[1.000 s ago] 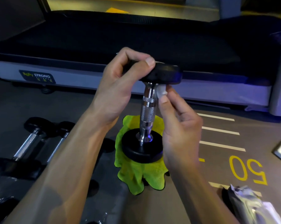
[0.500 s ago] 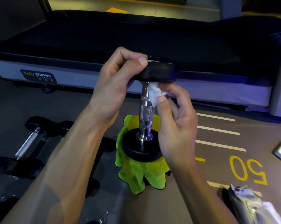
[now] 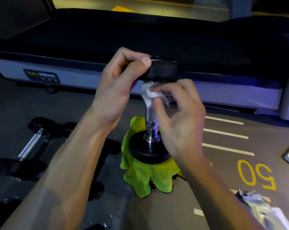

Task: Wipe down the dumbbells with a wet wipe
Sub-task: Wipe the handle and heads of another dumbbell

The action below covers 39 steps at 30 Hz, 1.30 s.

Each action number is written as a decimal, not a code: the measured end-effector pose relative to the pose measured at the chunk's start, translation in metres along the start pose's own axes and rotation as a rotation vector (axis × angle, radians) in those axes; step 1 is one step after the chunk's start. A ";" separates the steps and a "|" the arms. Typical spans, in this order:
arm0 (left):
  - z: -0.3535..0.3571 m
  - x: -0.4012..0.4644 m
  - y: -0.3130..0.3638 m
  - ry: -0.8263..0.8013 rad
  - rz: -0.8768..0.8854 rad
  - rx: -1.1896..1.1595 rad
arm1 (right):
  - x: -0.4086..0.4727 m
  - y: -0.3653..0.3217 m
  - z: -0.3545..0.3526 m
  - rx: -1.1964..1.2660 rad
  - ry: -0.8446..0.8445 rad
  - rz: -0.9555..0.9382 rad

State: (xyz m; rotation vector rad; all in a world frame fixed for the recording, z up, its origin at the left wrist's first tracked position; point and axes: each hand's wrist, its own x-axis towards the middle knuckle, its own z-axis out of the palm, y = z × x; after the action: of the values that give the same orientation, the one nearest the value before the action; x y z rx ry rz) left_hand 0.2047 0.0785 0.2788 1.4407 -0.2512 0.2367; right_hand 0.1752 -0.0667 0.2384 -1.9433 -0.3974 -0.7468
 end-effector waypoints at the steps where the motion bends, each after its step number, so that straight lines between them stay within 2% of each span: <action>1: 0.000 0.000 0.000 0.009 -0.003 0.003 | -0.001 -0.001 0.001 0.002 0.007 -0.005; 4: -0.002 -0.002 0.001 0.025 -0.031 0.000 | -0.027 0.005 -0.001 -0.006 -0.040 -0.015; 8: -0.003 -0.002 0.000 0.022 -0.017 0.003 | -0.034 0.012 -0.005 -0.151 -0.165 -0.116; 13: 0.002 -0.002 0.000 -0.015 0.033 0.016 | -0.001 0.007 -0.008 -0.128 -0.096 -0.124; 15: 0.004 -0.002 0.000 -0.022 0.040 0.018 | -0.005 0.008 -0.013 -0.120 -0.134 -0.093; 20: 0.007 0.001 -0.001 -0.019 0.042 0.089 | -0.023 0.003 -0.023 -0.174 -0.360 0.022; 24: 0.011 0.001 -0.001 -0.022 0.111 0.139 | -0.022 -0.025 -0.017 -0.498 -0.644 0.103; 27: 0.019 0.000 0.000 -0.052 0.142 0.165 | -0.017 -0.046 -0.008 -0.639 -0.738 0.051; 29: 0.021 0.001 0.000 -0.057 0.132 0.153 | -0.017 -0.041 -0.009 -0.632 -0.744 0.063; 32: 0.017 0.004 0.002 -0.064 0.103 0.128 | -0.026 -0.018 -0.019 -0.454 -0.708 0.029; 35: 0.014 0.005 0.004 -0.083 0.085 0.117 | -0.036 0.004 -0.025 -0.305 -0.595 -0.003; 39: 0.006 0.005 0.002 -0.082 0.047 0.076 | -0.040 0.016 -0.038 -0.068 -0.474 0.178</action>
State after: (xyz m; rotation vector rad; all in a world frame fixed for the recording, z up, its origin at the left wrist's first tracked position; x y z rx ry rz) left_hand 0.2092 0.0726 0.2828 1.5228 -0.3464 0.2277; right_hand 0.1413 -0.1061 0.2136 -2.1826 -0.4779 -0.1796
